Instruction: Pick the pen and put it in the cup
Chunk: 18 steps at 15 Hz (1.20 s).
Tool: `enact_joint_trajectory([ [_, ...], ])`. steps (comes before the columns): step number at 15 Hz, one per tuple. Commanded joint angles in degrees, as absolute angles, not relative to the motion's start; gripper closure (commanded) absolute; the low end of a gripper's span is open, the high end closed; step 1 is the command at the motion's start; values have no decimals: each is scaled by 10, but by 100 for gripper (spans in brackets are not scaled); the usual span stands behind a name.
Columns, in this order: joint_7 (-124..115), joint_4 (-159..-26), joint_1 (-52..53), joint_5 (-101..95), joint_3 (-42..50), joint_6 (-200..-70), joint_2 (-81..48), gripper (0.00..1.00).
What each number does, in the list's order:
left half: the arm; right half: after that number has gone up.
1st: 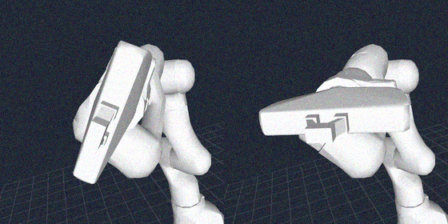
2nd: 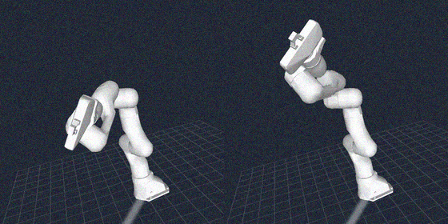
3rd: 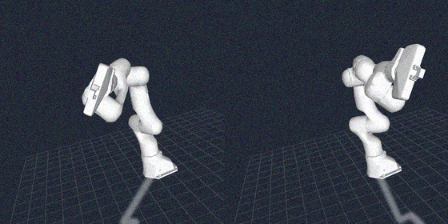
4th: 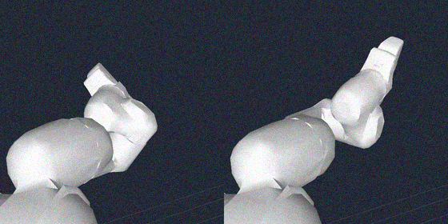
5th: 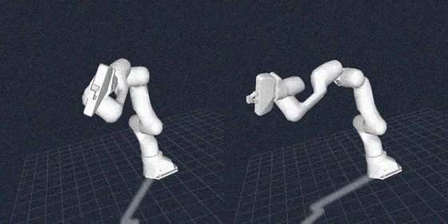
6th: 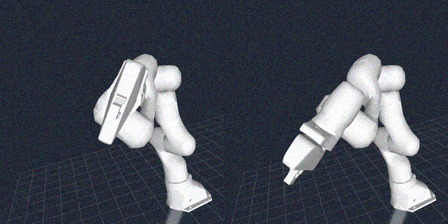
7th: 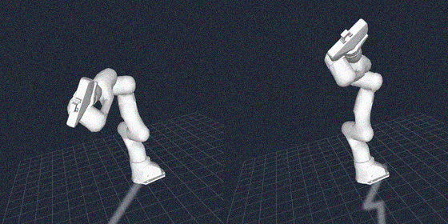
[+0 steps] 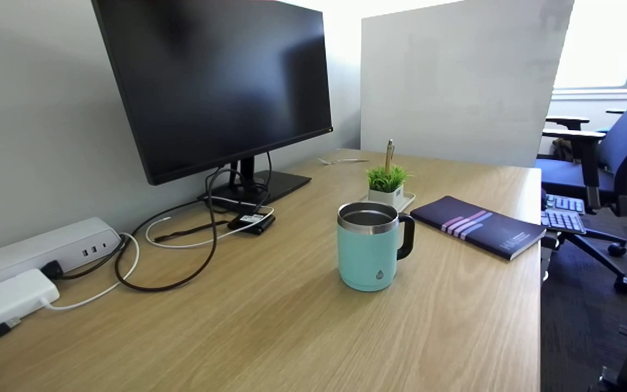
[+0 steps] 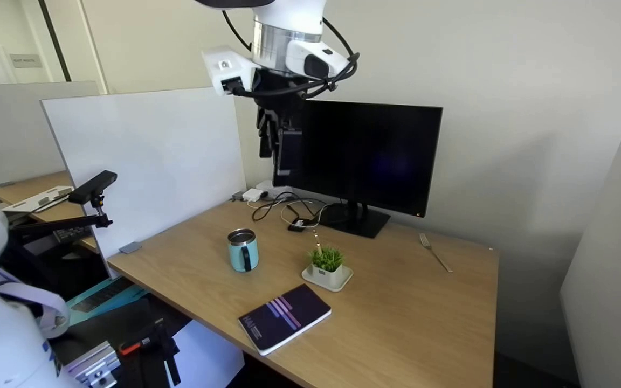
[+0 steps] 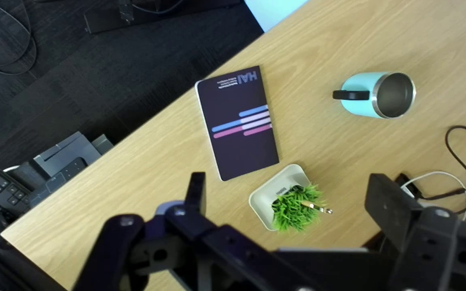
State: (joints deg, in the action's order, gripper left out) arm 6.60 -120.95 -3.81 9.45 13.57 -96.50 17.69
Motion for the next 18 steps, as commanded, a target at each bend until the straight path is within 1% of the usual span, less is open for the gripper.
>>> enact_joint_trajectory([
  [1, 27, -1144, -35, 148, 106, -976, 111, 0],
  [3, -4, -1098, -31, 178, 92, -991, 57, 0],
  [9, -145, -887, -51, 251, 76, -960, -196, 0],
  [13, -221, -756, -74, 284, 62, -905, -324, 0],
  [18, -288, -646, -101, 323, 36, -810, -433, 0],
])
